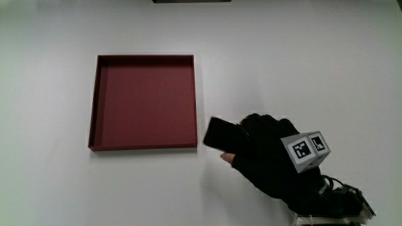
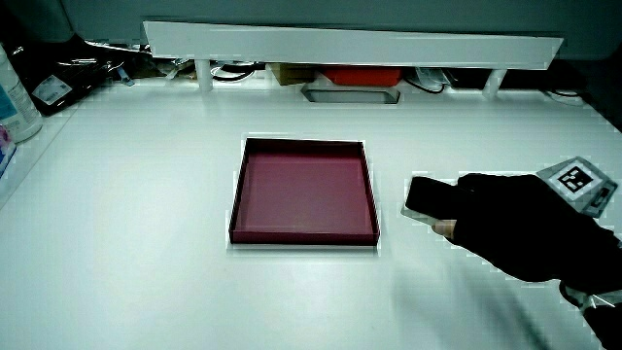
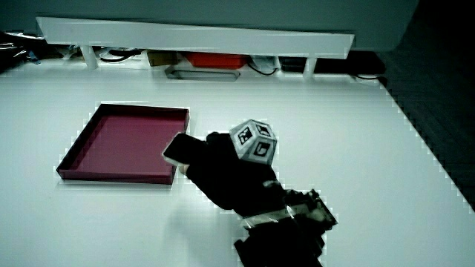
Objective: Place eraser
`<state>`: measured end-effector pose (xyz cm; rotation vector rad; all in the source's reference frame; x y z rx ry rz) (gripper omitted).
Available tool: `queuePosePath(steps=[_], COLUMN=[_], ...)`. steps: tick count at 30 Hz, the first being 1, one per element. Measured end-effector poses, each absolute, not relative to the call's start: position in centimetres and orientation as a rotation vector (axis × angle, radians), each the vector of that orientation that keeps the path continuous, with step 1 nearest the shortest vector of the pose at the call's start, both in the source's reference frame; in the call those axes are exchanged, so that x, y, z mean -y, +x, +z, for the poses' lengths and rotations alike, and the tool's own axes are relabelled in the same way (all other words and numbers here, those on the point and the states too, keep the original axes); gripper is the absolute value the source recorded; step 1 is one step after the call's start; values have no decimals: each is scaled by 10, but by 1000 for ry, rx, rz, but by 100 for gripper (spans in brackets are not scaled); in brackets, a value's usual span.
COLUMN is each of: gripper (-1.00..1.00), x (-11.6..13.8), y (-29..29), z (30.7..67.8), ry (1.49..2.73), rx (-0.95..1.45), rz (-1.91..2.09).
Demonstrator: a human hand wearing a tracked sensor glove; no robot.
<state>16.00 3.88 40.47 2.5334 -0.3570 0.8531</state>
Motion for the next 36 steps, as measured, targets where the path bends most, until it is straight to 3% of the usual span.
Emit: queuePosePath(steps=[19, 30, 36], gripper=[0, 0, -26], x=[-62, -68, -71], y=[207, 214, 217], z=[485, 512, 521], ry=[2481, 2445, 2450], rx=[167, 131, 136], rz=[777, 743, 733])
